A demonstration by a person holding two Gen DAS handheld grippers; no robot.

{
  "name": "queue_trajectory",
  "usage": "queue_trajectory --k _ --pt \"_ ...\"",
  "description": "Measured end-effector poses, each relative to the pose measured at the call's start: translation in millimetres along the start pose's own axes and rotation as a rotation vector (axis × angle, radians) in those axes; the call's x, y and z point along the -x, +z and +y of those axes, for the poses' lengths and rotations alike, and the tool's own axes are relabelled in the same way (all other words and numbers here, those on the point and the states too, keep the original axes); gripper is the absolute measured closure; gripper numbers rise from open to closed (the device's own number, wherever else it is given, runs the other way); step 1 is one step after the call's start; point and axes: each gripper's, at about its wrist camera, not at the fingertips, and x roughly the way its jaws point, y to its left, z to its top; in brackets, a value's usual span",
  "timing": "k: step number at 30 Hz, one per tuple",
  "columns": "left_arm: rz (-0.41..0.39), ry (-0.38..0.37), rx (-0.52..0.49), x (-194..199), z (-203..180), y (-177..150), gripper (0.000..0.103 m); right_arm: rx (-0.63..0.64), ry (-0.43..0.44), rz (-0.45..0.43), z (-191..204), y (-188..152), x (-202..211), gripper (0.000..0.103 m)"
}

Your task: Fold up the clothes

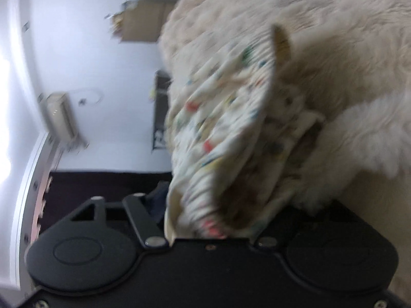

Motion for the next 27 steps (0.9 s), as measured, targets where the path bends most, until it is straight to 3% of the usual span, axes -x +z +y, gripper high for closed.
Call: queue_trajectory --k 3,5,6,7,8,11,14,21,25,27 --pt "-0.045 0.002 0.068 -0.9 5.6 10.0 0.029 -0.043 -0.032 0.082 -3.0 24.0 -8.4 0.054" --pt "-0.03 0.024 0.051 -6.3 3.6 12.3 0.064 -0.019 -0.057 0.124 3.0 35.4 -13.2 0.065" --pt "-0.017 0.064 -0.005 -9.1 -1.5 12.0 0.071 -0.002 -0.073 0.124 7.3 37.9 -15.7 0.07" --pt "-0.013 0.101 -0.053 -9.8 -6.1 11.7 0.089 0.014 -0.088 0.124 11.7 40.4 -18.3 0.074" --pt "-0.027 0.096 -0.055 -7.0 -7.7 11.8 0.097 0.036 -0.108 0.115 17.5 40.8 -19.6 0.08" --pt "-0.077 0.012 -0.001 12.5 -17.3 14.2 0.1 0.15 -0.167 0.076 46.2 37.4 -21.2 0.084" --pt "-0.112 -0.045 -0.049 38.5 -52.2 22.4 0.101 0.252 -0.19 0.064 74.9 44.1 -17.0 0.088" --pt "-0.216 -0.139 -0.146 101.9 -167.9 44.9 0.101 0.421 -0.129 0.002 184.2 96.8 -17.9 0.088" --pt "-0.267 -0.15 -0.145 127.9 -213.0 59.1 0.101 0.443 -0.084 0.003 237.0 123.0 -34.7 0.089" --pt "-0.299 -0.207 -0.131 152.0 -240.2 63.1 0.101 0.464 -0.053 -0.008 262.6 123.9 -33.0 0.089"
